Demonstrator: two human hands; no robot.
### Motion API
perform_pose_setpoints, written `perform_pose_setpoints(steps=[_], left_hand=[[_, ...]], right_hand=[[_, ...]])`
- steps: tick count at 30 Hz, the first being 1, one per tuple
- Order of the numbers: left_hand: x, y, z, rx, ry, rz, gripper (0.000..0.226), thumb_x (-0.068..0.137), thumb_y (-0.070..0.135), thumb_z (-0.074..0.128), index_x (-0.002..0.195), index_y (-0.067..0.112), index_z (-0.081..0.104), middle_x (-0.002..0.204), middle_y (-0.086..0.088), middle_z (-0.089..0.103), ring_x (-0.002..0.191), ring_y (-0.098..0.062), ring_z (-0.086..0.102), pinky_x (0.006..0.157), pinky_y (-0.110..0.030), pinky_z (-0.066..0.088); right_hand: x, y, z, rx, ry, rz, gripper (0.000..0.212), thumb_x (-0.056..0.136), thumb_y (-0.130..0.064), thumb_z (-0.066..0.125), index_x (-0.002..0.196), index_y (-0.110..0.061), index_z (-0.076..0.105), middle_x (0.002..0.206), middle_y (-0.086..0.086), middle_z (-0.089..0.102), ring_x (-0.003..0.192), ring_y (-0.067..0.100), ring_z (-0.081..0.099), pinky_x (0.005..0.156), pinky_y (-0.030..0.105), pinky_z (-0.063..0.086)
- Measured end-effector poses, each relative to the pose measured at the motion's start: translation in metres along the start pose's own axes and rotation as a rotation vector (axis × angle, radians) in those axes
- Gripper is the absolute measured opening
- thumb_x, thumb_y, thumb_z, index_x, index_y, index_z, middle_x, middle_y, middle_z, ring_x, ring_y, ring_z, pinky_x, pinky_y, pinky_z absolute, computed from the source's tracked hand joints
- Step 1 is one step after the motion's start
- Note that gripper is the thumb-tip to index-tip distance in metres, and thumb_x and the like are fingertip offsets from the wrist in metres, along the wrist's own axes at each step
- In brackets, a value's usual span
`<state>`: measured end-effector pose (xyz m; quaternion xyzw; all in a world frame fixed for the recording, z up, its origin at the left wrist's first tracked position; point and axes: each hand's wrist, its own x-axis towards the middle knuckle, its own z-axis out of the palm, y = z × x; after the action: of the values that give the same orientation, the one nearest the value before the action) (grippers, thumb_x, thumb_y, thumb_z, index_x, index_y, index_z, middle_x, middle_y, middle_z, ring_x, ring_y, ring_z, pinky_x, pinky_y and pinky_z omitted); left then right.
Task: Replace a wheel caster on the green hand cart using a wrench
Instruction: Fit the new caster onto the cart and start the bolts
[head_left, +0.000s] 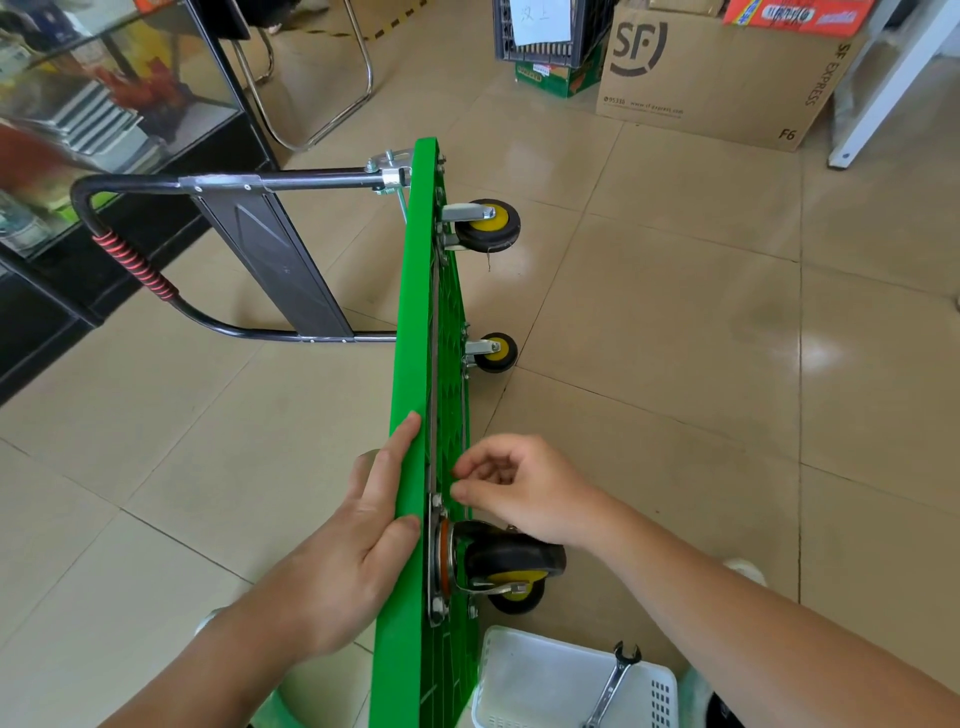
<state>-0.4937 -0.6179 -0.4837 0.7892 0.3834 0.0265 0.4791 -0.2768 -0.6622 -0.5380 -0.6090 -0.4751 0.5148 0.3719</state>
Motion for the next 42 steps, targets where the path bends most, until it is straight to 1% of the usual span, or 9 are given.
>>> perform_pose_setpoints(steps=[10,14,22,25,27,31,35,38,42], left_hand=[[0.0,0.0,0.001,-0.011,0.009,0.004,0.076,0.093,0.044,0.03,0.155,0.057,-0.013,0.146,0.037,0.017,0.123,0.032,0.027,0.096,0.007,0.02],[0.0,0.001,0.003,-0.033,0.011,0.001,0.078,0.093,0.04,0.03,0.158,0.049,-0.011,0.145,0.036,0.018,0.123,0.033,0.027,0.096,0.008,0.019],[0.002,0.001,0.002,0.013,0.006,-0.012,0.079,0.091,0.043,0.029,0.158,0.05,-0.014,0.151,0.017,0.02,0.118,0.032,0.03,0.094,0.006,0.021],[0.002,0.002,0.006,0.021,0.034,-0.015,0.077,0.095,0.044,0.03,0.157,0.052,-0.014,0.148,0.015,0.022,0.112,0.011,0.042,0.091,0.002,0.024],[0.001,0.002,0.008,0.009,0.067,-0.018,0.072,0.105,0.036,0.034,0.158,0.051,-0.012,0.148,0.013,0.024,0.118,0.002,0.038,0.093,-0.006,0.028],[-0.005,0.007,0.011,-0.014,0.124,-0.006,0.07,0.109,0.026,0.035,0.162,0.043,-0.008,0.163,0.004,0.021,0.134,-0.002,0.031,0.108,-0.022,0.026],[-0.016,0.014,0.018,-0.064,0.148,-0.022,0.065,0.111,0.025,0.032,0.163,0.039,-0.004,0.166,0.004,0.021,0.134,-0.001,0.03,0.108,-0.019,0.023],[-0.024,0.015,0.022,-0.086,0.157,-0.021,0.065,0.111,0.027,0.033,0.163,0.04,-0.004,0.164,0.013,0.019,0.136,0.002,0.025,0.112,-0.019,0.019],[-0.028,0.018,0.03,-0.119,0.171,-0.04,0.065,0.111,0.027,0.034,0.163,0.041,-0.003,0.153,0.022,0.019,0.136,0.004,0.025,0.111,-0.018,0.019]], right_hand=[[-0.023,-0.012,0.022,-0.209,0.071,-0.187,0.01,0.092,-0.023,0.071,0.102,-0.021,0.072,0.084,-0.011,0.065,0.072,-0.001,0.056,0.066,0.015,0.047],[-0.023,-0.015,0.026,-0.211,0.066,-0.18,0.007,0.095,-0.021,0.067,0.098,-0.016,0.07,0.085,0.004,0.066,0.07,0.01,0.056,0.066,0.025,0.049],[-0.022,-0.02,0.024,-0.288,0.035,-0.102,0.011,0.098,-0.026,0.063,0.102,-0.016,0.068,0.081,-0.007,0.061,0.068,0.004,0.053,0.066,0.024,0.048],[-0.031,-0.017,0.026,-0.273,0.101,-0.104,0.011,0.096,-0.031,0.065,0.103,-0.023,0.067,0.085,-0.009,0.062,0.072,0.007,0.056,0.07,0.027,0.05],[-0.038,-0.014,0.027,-0.267,0.16,-0.1,0.012,0.095,-0.033,0.065,0.105,-0.027,0.065,0.087,-0.009,0.063,0.073,0.008,0.056,0.072,0.031,0.052],[-0.063,0.0,0.023,-0.297,0.329,-0.111,0.015,0.094,-0.029,0.067,0.109,-0.024,0.067,0.089,-0.007,0.061,0.072,0.004,0.051,0.069,0.022,0.048],[-0.105,0.029,0.022,-0.297,0.564,-0.123,0.018,0.092,-0.02,0.07,0.109,-0.022,0.068,0.088,-0.007,0.063,0.075,0.009,0.055,0.067,0.014,0.045],[-0.13,0.071,0.027,-0.207,0.728,-0.01,0.009,0.091,-0.017,0.07,0.096,-0.024,0.067,0.078,-0.007,0.062,0.067,0.009,0.055,0.064,0.017,0.046],[-0.152,0.162,0.045,-0.062,0.722,0.383,0.015,0.087,-0.013,0.069,0.079,-0.025,0.064,0.073,-0.005,0.065,0.069,0.015,0.061,0.07,0.031,0.051]])
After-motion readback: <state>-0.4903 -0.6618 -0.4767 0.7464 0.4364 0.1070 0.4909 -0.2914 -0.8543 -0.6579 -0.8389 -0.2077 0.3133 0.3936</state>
